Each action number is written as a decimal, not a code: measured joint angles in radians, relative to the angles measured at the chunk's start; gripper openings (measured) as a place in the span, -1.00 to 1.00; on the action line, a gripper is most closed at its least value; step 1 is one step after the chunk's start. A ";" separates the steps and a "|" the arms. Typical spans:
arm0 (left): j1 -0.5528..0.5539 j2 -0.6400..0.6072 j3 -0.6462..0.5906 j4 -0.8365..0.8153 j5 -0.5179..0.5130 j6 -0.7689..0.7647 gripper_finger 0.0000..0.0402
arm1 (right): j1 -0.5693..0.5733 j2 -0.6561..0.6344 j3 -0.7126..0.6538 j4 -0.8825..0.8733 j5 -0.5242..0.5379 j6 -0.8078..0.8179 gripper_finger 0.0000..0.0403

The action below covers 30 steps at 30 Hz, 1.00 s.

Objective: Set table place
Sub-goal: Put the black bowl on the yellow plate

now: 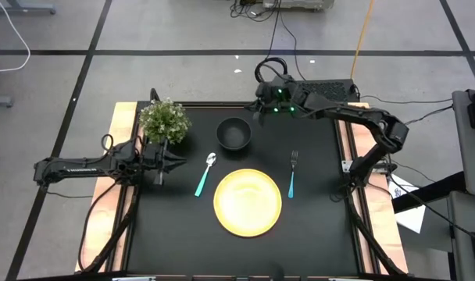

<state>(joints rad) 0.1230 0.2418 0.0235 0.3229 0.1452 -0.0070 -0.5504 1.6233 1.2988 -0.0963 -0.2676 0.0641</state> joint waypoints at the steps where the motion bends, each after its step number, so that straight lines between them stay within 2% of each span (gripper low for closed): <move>1: 0.000 0.000 0.000 0.008 -0.002 0.002 -0.84 | -0.005 0.018 0.020 -0.019 0.000 0.006 -1.00; 4: 0.000 0.000 0.000 0.029 -0.013 0.003 -0.84 | -0.022 0.080 0.073 -0.085 -0.011 0.036 -1.00; 9: 0.000 0.000 0.000 0.029 -0.019 0.004 -0.84 | -0.046 0.224 0.209 -0.189 -0.130 0.054 -1.00; 14: 0.000 0.000 0.000 0.021 -0.019 0.004 -0.84 | -0.061 0.339 0.395 -0.306 -0.127 0.031 -1.00; 20: 0.000 0.000 0.000 0.018 -0.018 0.004 -0.84 | -0.073 0.444 0.639 -0.607 -0.092 -0.077 -1.00; 26: 0.000 0.000 0.000 -0.005 -0.016 -0.003 -0.84 | -0.062 0.450 0.657 -0.742 -0.043 -0.208 -0.99; 30: 0.000 0.000 0.000 -0.019 -0.016 -0.022 -0.84 | -0.047 0.449 0.646 -0.753 0.014 -0.204 -0.85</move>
<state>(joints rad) 0.1230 0.2417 0.0235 0.3039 0.1294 -0.0289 -0.5976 2.0728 1.9450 -0.8494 -0.2540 -0.1402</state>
